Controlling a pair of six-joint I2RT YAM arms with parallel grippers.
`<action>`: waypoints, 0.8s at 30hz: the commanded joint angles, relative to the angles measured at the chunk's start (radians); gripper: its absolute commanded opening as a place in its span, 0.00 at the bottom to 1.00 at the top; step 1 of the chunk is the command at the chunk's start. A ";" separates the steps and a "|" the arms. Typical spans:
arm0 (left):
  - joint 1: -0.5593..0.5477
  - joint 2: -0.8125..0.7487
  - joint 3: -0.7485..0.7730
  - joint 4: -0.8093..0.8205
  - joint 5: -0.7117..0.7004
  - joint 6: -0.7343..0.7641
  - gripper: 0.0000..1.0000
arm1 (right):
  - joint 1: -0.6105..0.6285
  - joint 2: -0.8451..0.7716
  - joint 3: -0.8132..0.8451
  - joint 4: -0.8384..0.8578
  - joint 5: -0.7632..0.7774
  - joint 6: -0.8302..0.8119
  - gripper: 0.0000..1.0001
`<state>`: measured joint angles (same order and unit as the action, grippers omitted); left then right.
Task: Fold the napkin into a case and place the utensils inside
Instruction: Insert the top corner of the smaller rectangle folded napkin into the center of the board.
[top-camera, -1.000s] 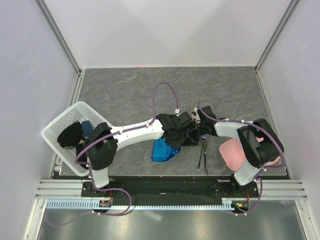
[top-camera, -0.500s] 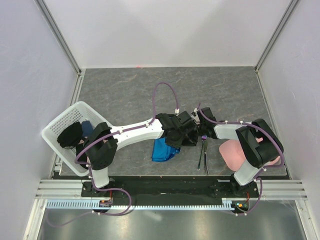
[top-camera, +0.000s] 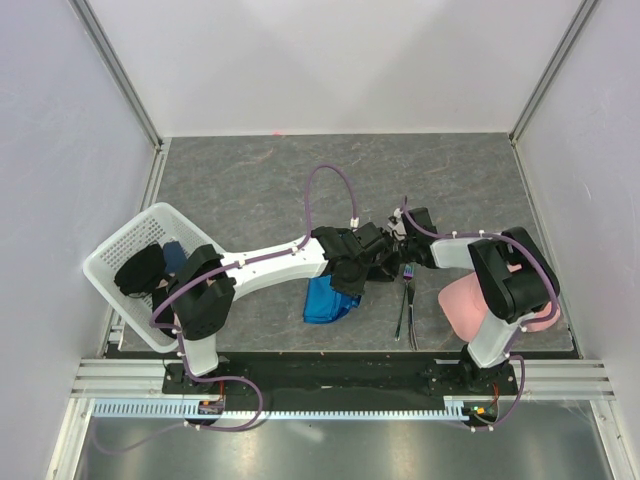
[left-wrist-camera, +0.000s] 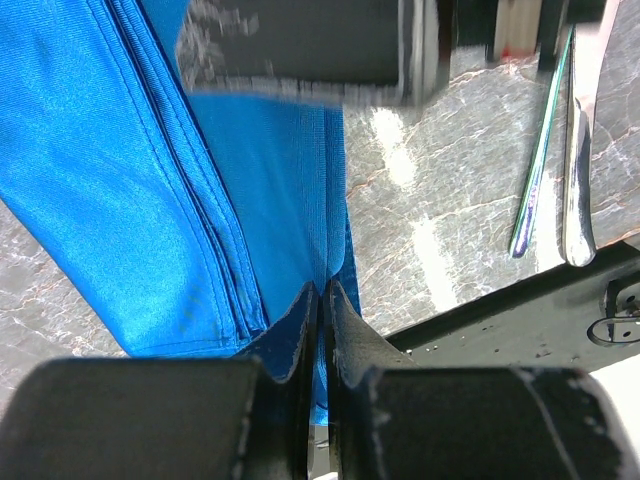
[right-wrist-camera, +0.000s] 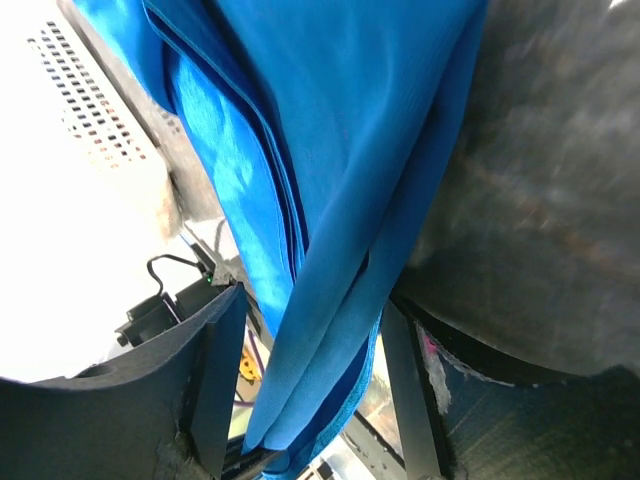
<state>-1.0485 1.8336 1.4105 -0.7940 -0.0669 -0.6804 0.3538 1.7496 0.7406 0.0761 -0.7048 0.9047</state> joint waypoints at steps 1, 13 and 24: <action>0.004 -0.039 0.001 0.021 0.022 -0.024 0.08 | -0.026 0.054 0.034 0.001 0.067 -0.081 0.63; 0.004 -0.025 0.002 0.024 0.055 -0.021 0.08 | -0.055 0.134 0.094 0.014 0.047 -0.124 0.47; 0.037 -0.109 -0.045 0.056 0.125 -0.036 0.41 | -0.055 0.123 0.141 -0.068 0.050 -0.164 0.11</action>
<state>-1.0447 1.8210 1.3861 -0.7662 0.0219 -0.6884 0.3016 1.8637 0.8391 0.0608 -0.7013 0.7937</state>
